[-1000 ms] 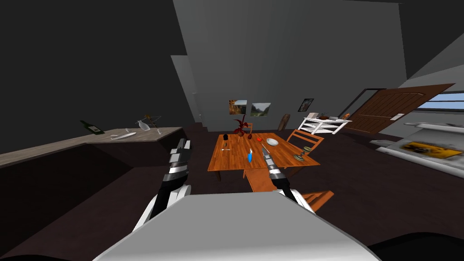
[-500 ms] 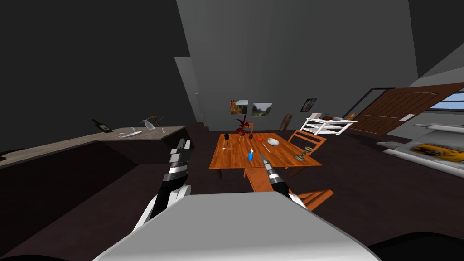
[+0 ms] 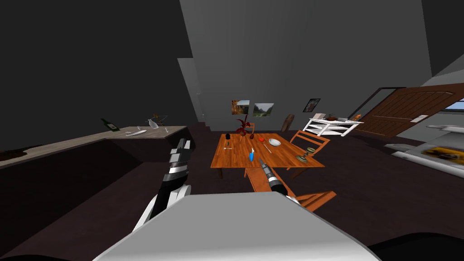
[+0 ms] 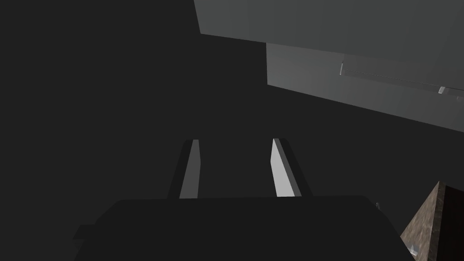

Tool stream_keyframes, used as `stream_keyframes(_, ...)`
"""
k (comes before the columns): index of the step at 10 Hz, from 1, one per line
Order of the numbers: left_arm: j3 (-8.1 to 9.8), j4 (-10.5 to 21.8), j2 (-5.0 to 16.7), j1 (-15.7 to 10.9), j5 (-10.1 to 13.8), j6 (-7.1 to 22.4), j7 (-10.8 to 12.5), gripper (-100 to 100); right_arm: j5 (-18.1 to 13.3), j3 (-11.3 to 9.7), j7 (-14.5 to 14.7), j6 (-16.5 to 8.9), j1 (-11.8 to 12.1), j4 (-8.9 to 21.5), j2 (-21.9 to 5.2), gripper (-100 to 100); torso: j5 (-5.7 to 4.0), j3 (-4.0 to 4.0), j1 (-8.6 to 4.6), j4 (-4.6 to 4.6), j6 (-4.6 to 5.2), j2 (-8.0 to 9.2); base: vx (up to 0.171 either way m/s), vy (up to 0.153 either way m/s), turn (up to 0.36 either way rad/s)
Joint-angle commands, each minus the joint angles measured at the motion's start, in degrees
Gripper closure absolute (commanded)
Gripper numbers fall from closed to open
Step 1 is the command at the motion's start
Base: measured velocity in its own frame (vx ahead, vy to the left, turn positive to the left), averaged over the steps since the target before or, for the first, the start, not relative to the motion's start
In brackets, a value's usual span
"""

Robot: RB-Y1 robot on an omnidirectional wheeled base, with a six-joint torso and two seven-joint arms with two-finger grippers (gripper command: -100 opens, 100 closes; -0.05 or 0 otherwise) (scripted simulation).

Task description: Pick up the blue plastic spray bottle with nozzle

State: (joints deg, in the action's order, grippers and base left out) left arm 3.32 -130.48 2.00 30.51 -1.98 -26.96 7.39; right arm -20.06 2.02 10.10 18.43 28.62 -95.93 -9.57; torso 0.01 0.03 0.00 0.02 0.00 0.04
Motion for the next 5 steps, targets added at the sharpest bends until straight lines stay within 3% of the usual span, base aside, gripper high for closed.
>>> stream_keyframes(1, 0.0, 0.0, 0.0, 0.0, 0.0, 0.0, 0.0, 0, -0.7, 0.2, 0.7, 0.0, -0.5, 2.7, 0.2, -100, 0.0, 0.0, 0.0, 0.0, 0.0, 0.0, -0.009, 0.003, 0.029)
stream_keyframes(5, 0.0, 0.0, 0.0, 0.0, 0.0, 0.0, 0.0, 0, -5.5, 0.7, 3.5, -2.7, -2.9, 9.8, 0.2, -100, 0.0, -0.03, -0.01, -0.01, 0.0, -0.05, -0.002, 0.004, 0.064)
